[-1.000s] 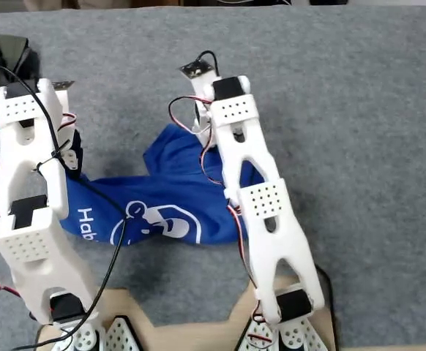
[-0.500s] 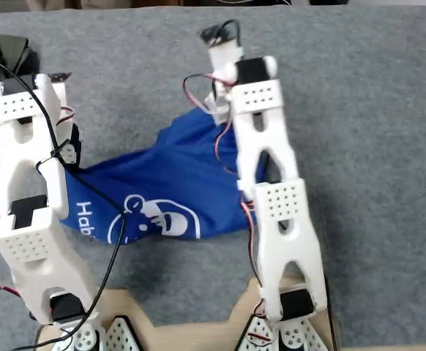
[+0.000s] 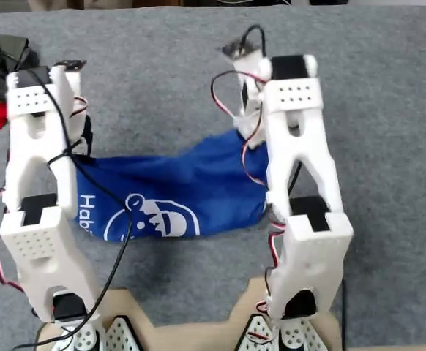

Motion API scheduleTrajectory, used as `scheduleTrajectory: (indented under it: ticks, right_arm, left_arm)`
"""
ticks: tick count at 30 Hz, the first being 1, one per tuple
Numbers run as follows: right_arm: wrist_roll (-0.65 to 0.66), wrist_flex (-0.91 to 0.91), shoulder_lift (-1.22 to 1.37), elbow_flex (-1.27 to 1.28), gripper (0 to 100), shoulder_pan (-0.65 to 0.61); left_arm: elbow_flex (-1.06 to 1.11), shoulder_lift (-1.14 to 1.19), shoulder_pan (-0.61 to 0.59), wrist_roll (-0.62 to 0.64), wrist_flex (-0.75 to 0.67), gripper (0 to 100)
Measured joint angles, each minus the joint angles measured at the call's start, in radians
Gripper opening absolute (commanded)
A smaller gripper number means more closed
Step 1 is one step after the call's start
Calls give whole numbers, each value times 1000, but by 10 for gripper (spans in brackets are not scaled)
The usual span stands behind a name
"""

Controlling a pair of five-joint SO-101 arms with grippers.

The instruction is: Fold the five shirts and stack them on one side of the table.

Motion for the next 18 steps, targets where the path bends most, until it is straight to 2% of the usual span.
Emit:
scheduleTrajectory:
  ticks: [4,7,12,18]
  right_arm:
    - [3,-143,-9,213,25,-8]
    - [12,-192,-9,296,105,-37]
    - [15,-183,-9,351,221,-103]
    - [15,-121,-9,351,223,-172]
  left_arm:
    - [0,74,28,0,0,20]
    - [0,97,32,0,0,20]
    - [0,97,31,0,0,20]
    - [0,97,-5,0,0,20]
